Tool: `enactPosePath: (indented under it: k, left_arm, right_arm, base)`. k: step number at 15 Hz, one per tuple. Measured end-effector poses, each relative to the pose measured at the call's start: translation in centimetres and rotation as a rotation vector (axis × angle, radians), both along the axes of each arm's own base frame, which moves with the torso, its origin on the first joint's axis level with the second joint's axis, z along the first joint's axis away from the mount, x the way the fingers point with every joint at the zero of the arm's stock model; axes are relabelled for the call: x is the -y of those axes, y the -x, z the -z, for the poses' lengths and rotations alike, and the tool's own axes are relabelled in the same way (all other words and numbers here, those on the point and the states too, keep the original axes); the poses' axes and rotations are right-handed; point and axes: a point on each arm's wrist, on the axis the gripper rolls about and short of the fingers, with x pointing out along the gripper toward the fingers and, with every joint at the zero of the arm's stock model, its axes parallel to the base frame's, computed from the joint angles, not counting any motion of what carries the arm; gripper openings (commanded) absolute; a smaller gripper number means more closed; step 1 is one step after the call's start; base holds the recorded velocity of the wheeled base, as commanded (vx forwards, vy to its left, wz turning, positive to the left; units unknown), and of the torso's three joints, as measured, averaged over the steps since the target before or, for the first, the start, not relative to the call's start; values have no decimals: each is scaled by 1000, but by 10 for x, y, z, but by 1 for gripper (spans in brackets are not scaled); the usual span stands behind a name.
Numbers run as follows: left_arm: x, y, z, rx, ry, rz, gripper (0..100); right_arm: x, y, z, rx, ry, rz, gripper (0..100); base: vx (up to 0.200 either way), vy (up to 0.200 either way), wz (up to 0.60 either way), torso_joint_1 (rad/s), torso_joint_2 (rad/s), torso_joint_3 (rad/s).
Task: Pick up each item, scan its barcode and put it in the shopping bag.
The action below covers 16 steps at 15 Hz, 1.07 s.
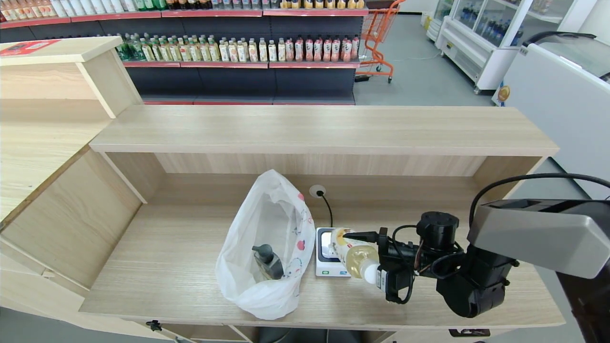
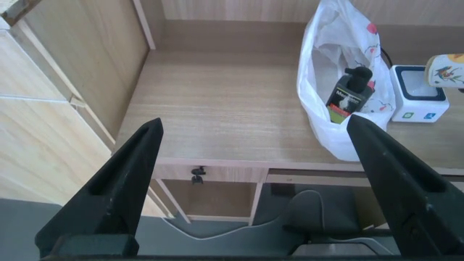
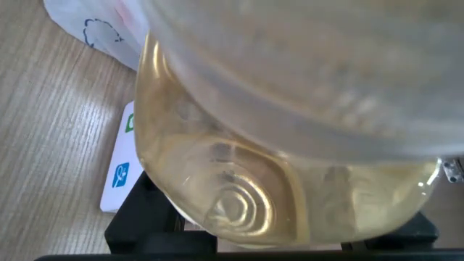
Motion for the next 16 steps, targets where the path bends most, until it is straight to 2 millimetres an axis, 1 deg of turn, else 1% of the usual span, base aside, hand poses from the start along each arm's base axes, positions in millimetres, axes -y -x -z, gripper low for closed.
enactPosePath:
  k: [3, 7, 13, 16]
  left_arm:
    - [0, 0, 0, 0, 0, 0, 100]
    - [0, 0, 0, 0, 0, 0, 100]
    - [0, 0, 0, 0, 0, 0, 100]
    - [0, 0, 0, 0, 0, 0, 100]
  right_arm:
    - [-7, -13, 5, 21, -12, -9, 0]
    - [-14, -23, 11, 42, -22, -18, 0]
    - [-30, -22, 20, 66, -55, -51, 0]
    - [-28, -21, 24, 63, -55, -50, 0]
  base:
    - [0, 0, 0, 0, 0, 0]
    - [0, 0, 0, 0, 0, 0]
    - [0, 0, 0, 0, 0, 0]
    - [0, 0, 0, 0, 0, 0]
